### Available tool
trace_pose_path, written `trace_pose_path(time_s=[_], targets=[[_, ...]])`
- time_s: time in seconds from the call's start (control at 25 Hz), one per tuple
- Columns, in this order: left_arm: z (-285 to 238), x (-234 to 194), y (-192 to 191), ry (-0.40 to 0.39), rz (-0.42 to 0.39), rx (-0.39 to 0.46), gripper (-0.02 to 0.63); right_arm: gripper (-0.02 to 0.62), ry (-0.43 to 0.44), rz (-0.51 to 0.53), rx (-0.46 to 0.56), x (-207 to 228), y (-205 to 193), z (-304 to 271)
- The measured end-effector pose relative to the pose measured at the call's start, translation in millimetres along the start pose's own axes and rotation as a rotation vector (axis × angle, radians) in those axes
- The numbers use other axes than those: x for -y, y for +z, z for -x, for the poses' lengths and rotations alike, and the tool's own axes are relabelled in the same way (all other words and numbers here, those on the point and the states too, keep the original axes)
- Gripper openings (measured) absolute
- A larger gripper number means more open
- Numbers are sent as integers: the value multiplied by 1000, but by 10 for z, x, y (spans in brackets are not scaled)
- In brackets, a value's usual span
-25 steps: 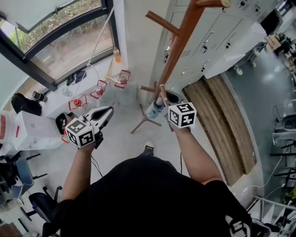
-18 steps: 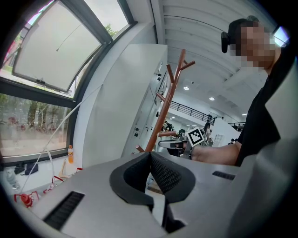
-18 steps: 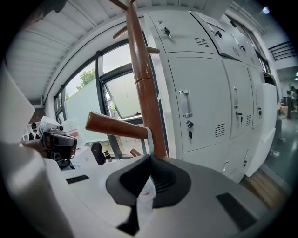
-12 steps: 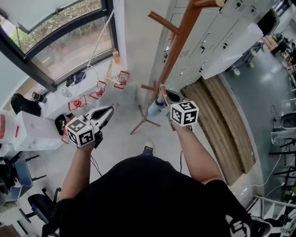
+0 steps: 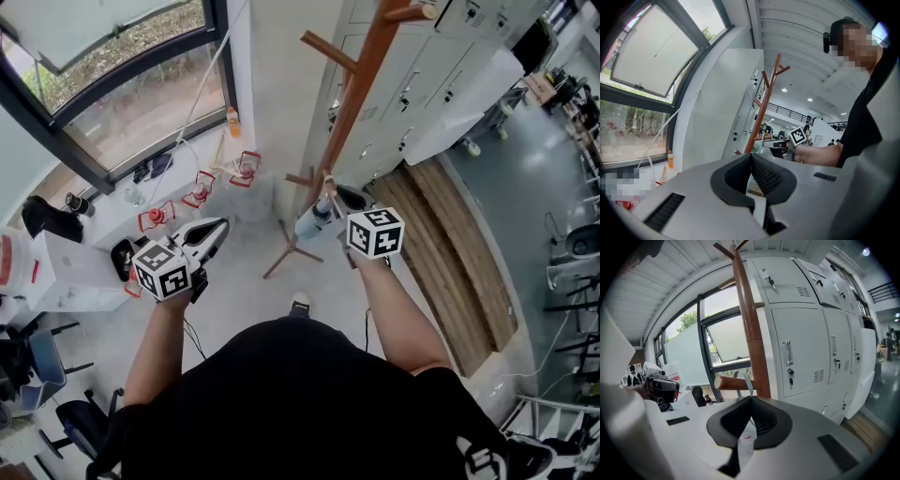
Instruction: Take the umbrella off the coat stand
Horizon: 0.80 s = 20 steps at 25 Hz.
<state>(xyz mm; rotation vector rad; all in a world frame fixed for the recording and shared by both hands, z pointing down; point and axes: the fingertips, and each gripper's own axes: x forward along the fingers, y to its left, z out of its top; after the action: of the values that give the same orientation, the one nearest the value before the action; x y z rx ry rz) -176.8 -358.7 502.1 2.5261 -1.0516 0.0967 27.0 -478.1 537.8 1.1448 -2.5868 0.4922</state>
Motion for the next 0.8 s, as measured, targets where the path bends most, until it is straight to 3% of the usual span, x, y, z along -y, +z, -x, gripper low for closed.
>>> trace_pose_path(time_s=[0.8], targets=[[415,411,17,-38,-43,25,21,12,-57,8,36,-338,-21,648]])
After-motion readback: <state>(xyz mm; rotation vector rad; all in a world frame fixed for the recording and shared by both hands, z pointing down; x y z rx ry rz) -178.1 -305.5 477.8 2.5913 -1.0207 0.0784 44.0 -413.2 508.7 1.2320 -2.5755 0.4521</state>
